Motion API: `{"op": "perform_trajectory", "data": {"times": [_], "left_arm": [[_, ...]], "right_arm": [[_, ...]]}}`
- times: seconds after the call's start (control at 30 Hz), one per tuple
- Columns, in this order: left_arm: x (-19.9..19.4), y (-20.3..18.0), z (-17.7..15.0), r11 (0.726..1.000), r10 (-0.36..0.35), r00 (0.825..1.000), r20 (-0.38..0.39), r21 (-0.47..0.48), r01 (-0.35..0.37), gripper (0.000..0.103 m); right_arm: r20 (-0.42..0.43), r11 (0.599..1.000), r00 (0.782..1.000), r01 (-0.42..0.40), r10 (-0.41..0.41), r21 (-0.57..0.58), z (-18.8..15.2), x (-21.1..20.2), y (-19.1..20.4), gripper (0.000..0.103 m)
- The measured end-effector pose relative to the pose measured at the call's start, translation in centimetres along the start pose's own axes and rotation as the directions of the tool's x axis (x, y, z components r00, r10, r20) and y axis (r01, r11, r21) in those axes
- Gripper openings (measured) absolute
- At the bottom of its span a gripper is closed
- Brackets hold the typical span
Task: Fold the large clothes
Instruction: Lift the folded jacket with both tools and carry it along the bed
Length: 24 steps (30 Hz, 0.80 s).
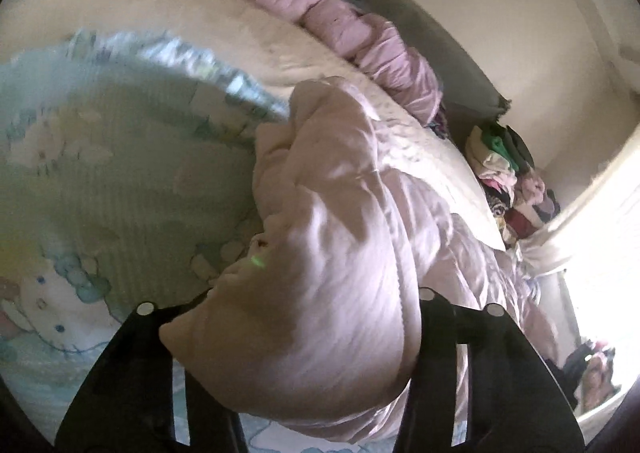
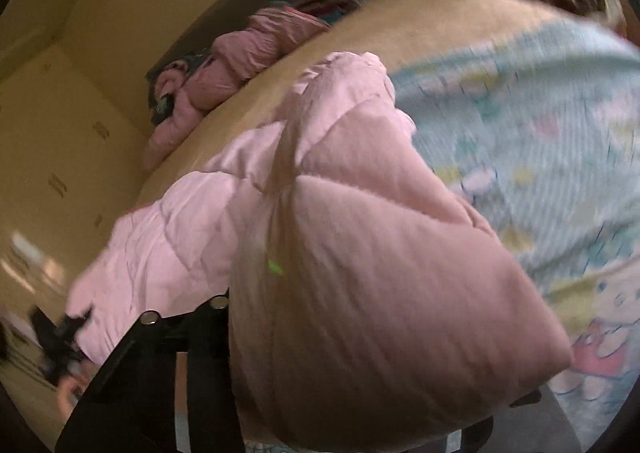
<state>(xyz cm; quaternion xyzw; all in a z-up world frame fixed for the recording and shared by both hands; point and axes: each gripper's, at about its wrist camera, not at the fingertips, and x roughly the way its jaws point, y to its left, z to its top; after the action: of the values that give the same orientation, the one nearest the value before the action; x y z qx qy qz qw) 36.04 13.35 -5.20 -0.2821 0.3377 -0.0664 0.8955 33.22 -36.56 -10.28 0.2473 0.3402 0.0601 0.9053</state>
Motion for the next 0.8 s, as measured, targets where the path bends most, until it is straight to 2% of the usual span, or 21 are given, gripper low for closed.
{"op": "perform_trajectory", "data": {"times": [0.13, 0.2, 0.4, 0.6, 0.8], "left_arm": [[-2.0, -1.1, 0.3, 0.999, -0.026, 0.999, 0.035, 0.043, 0.025, 0.037], [-2.7, -1.9, 0.6, 0.997, -0.018, 0.999, 0.049, 0.077, 0.014, 0.036], [-5.3, -2.7, -0.6, 0.992, -0.02, 0.997, 0.078, 0.128, 0.01, 0.036], [-7.8, -2.8, -1.8, 0.991, -0.022, 0.995, 0.094, 0.134, 0.009, 0.036], [-10.5, -3.6, -3.7, 0.986, -0.023, 0.992, 0.124, 0.167, 0.002, 0.036]], "right_arm": [[0.067, 0.988, 0.998, 0.018, -0.008, -0.152, -0.4, -2.6, 3.6, 0.037], [0.094, 0.977, 0.996, 0.027, -0.007, -0.214, -0.8, -3.9, 4.9, 0.036], [0.157, 0.933, 0.988, 0.056, 0.001, -0.357, -2.4, -6.7, 8.3, 0.035], [0.185, 0.906, 0.982, 0.059, 0.022, -0.419, -4.3, -9.7, 9.6, 0.035], [0.182, 0.906, 0.983, 0.046, 0.034, -0.42, -6.2, -11.9, 9.2, 0.035]]}}
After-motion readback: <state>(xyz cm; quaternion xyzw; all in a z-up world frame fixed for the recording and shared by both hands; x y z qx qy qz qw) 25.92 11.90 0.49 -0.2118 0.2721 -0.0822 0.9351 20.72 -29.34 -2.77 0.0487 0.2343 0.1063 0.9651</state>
